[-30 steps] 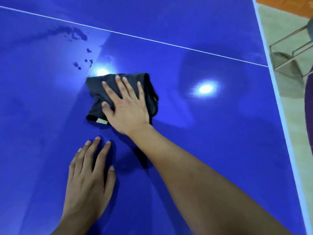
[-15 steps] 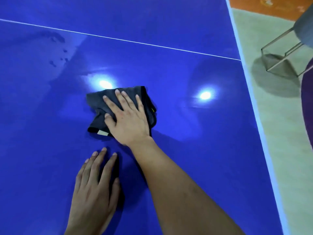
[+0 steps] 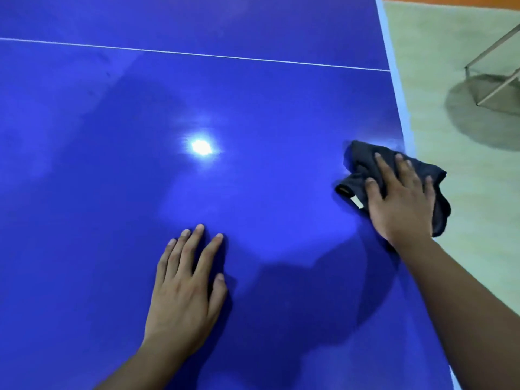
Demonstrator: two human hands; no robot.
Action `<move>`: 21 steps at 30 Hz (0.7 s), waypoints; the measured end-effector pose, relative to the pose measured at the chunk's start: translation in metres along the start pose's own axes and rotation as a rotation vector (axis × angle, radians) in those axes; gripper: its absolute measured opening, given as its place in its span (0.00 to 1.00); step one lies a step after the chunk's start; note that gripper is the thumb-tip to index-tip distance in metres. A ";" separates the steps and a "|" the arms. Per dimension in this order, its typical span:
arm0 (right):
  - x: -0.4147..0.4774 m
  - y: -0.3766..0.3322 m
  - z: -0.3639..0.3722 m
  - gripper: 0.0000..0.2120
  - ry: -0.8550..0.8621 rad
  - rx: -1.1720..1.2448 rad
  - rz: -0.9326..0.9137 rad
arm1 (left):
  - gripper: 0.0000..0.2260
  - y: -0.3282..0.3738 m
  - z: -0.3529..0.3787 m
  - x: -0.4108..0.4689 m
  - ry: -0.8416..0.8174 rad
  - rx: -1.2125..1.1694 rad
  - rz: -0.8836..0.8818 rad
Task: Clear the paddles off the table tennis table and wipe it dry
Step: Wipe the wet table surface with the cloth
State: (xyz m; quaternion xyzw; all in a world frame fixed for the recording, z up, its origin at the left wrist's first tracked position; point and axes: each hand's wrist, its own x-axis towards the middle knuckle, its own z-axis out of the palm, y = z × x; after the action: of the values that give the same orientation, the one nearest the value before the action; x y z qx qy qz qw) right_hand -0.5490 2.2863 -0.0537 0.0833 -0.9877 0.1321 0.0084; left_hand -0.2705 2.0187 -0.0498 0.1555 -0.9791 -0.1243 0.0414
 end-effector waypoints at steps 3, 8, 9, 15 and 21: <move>0.002 -0.003 0.001 0.31 -0.012 -0.003 -0.001 | 0.25 0.000 -0.001 -0.001 -0.017 0.016 0.003; 0.000 -0.001 -0.001 0.31 -0.019 -0.005 0.005 | 0.25 -0.004 -0.004 -0.002 -0.013 0.012 0.009; 0.001 -0.003 -0.001 0.32 -0.020 -0.006 0.010 | 0.25 -0.007 -0.006 -0.003 -0.003 0.016 0.001; -0.004 -0.027 0.003 0.35 -0.041 -0.058 0.088 | 0.26 -0.069 -0.027 -0.020 0.080 0.022 -0.075; -0.036 -0.131 0.036 0.31 -0.032 -0.120 0.059 | 0.26 -0.141 -0.044 -0.045 0.129 0.048 -0.163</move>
State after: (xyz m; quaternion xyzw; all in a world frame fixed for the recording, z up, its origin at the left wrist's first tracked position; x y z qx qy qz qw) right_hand -0.4916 2.1585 -0.0558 0.0558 -0.9959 0.0716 -0.0060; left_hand -0.1808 1.8928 -0.0457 0.2434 -0.9612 -0.0933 0.0905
